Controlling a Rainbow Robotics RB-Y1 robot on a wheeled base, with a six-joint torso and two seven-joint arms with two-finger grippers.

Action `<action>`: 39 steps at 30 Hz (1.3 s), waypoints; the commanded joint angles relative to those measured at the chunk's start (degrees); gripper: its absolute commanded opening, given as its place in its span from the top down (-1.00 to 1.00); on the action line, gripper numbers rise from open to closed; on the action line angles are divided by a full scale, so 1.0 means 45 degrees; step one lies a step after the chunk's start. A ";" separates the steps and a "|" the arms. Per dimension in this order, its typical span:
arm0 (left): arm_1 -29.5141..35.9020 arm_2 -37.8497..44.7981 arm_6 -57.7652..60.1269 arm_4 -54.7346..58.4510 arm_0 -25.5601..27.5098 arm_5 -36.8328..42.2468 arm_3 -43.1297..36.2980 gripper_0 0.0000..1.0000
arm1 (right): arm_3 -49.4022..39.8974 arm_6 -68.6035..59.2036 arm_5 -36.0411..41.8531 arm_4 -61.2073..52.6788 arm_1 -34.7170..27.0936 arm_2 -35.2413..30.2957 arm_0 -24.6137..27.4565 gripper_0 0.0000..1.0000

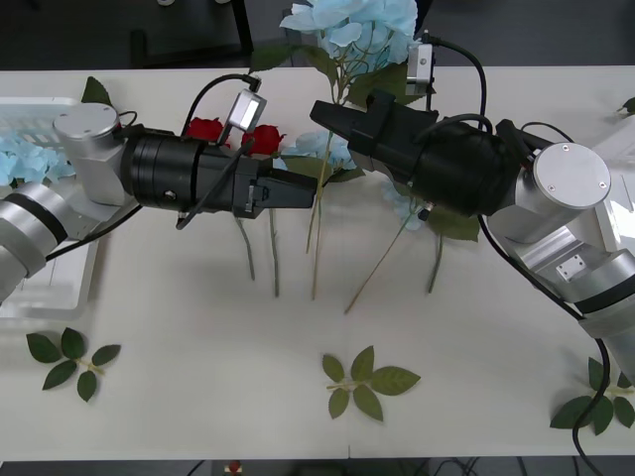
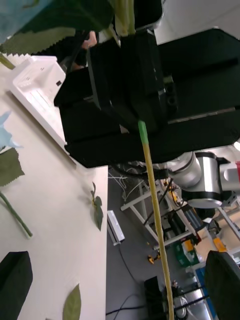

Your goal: Place the red flowers into the right box and the blue flowers into the left box. If a person shows an open palm, hand one flower to the person first, then continue sorting.

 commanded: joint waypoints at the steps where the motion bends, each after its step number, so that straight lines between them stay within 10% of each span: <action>1: -0.0132 0.0258 0.0029 0.0157 -0.0258 -0.0269 -0.0180 -1.00 | -0.0528 -0.0220 -0.0138 -0.0129 -0.0091 -0.0225 -0.0288 1.00; 10: -0.0405 0.0258 0.0068 0.0255 -0.0199 -0.0425 -0.0200 -1.00 | -0.0528 -0.0200 -0.0157 -0.0266 -0.0091 -0.0225 -0.0288 1.00; 12: -0.0405 0.0258 0.0068 0.0274 -0.0219 -0.0483 -0.0200 -0.32 | -0.0528 -0.0181 -0.0177 -0.0266 -0.0091 -0.0225 -0.0288 1.00; 13: -0.0405 0.0258 0.0088 0.0294 -0.0219 -0.0503 -0.0200 0.98 | -0.0528 -0.0181 -0.0177 -0.0266 -0.0110 -0.0225 -0.0288 1.00; 34: -0.0405 0.0258 0.0107 0.0294 -0.0199 -0.0659 -0.0337 1.00 | -0.0626 -0.0161 -0.0294 -0.0285 -0.0130 -0.0225 -0.0288 1.00; 37: -0.0405 0.0258 0.0107 0.0294 -0.0199 -0.0620 -0.0337 1.00 | -0.0626 -0.0142 -0.0333 -0.0285 -0.0149 -0.0225 -0.0288 0.04; 39: -0.0405 0.0258 0.0107 0.0294 -0.0180 -0.0620 -0.0337 1.00 | -0.0646 -0.0142 -0.0313 -0.0305 -0.0208 -0.0245 -0.0288 -0.17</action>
